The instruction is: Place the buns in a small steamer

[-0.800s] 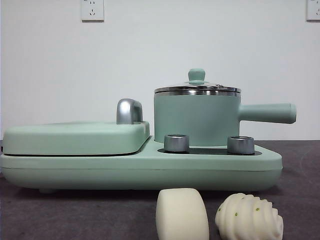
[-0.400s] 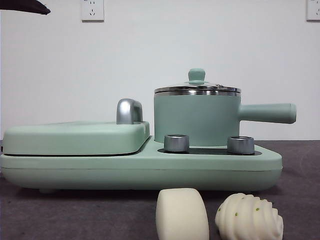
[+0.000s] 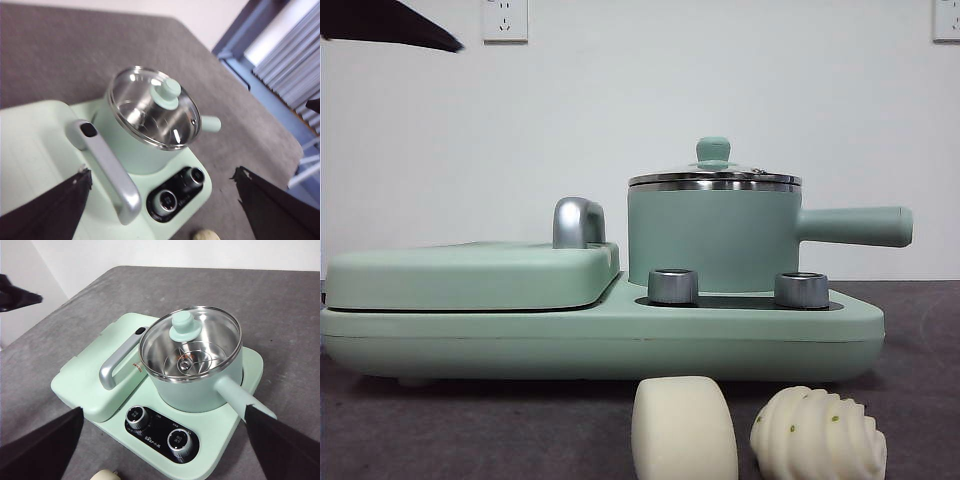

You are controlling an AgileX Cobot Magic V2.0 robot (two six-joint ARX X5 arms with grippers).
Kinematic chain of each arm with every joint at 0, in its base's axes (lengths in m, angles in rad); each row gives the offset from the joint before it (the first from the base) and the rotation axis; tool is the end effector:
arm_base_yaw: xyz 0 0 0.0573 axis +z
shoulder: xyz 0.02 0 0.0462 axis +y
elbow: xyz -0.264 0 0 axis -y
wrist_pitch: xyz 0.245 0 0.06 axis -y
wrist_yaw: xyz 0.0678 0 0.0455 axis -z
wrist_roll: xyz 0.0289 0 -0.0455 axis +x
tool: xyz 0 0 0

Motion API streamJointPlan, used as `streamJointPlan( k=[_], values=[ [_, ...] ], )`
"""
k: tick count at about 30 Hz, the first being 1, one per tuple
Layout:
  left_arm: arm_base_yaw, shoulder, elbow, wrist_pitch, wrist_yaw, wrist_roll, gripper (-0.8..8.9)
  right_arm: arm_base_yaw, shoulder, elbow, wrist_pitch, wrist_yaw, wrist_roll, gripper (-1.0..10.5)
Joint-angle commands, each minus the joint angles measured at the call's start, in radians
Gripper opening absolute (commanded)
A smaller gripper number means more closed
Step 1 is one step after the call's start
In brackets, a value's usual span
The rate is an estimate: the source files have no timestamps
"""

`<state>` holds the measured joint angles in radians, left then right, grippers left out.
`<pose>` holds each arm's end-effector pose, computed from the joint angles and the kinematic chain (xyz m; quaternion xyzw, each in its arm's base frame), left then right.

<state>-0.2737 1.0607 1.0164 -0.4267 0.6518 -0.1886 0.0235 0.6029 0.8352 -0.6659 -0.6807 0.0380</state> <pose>0.2065 -0.0762 0.3418 -0.1256 0.2690 -0.4106 0.8621 0.1086 0.0207 0.3301 0.0868 0.2100 0.3329 0.9152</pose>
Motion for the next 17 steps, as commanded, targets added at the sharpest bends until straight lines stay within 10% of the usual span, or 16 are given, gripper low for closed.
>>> streamJointPlan(
  k=[1,17],
  values=[
    [-0.035,0.112,0.14,-0.089,-0.007,0.077,4.69,0.002,0.003,0.013,0.006,-0.004,0.015,5.1],
    [-0.295,0.711,0.862,-0.354,-0.295,0.232,4.34,0.002,0.003,0.013,0.007,-0.003,0.037,5.1]
  ],
)
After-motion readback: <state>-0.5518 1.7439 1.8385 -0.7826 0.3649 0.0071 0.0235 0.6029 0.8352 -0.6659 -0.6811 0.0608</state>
